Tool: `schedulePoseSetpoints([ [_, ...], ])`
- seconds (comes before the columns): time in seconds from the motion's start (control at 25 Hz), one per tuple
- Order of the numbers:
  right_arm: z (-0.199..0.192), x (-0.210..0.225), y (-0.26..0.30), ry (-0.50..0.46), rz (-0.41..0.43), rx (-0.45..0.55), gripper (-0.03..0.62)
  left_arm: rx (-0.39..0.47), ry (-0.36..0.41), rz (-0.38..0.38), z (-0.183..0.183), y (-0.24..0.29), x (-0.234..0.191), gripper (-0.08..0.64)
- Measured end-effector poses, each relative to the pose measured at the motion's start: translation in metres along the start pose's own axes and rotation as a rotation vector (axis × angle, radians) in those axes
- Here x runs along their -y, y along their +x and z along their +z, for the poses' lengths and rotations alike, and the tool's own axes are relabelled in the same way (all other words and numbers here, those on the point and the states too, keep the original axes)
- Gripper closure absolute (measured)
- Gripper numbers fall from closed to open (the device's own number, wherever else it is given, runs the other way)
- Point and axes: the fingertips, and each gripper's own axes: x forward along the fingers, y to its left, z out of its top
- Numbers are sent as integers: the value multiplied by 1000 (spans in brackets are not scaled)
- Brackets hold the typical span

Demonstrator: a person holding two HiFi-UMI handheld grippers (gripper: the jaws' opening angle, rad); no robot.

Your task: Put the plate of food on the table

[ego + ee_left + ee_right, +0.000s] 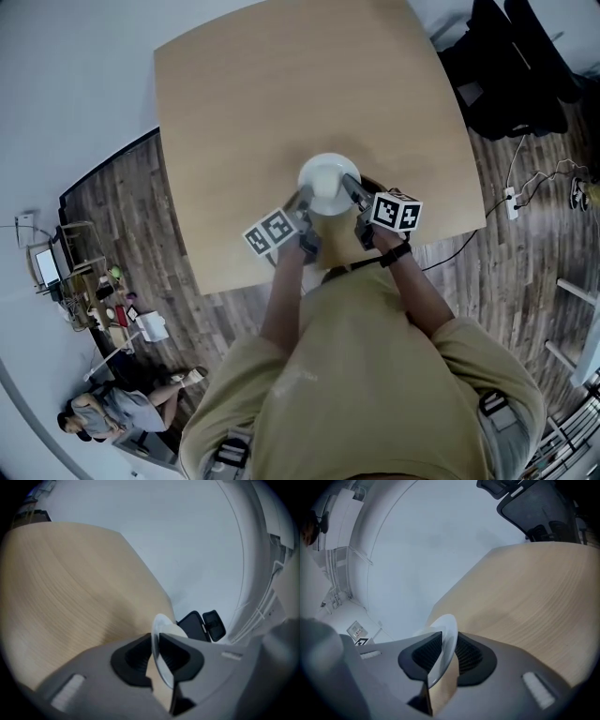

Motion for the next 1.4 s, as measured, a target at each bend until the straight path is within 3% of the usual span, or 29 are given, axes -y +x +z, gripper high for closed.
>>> schedulePoseSetpoints([
  [0.2,11,16,24,6,-33,-36,505,-27,59,59,15,26,-11,499],
  [0.6,36,55,63,34,-92,-67,500,-82,79,111,34,77,-30,489],
  [1.0,56,89,89,73,-137,-67,497,-138,235,200,48,120,-41,476],
  [1.4,55,99,100,71,-208,-129,506,-156,226,259,50,130,-60,471],
])
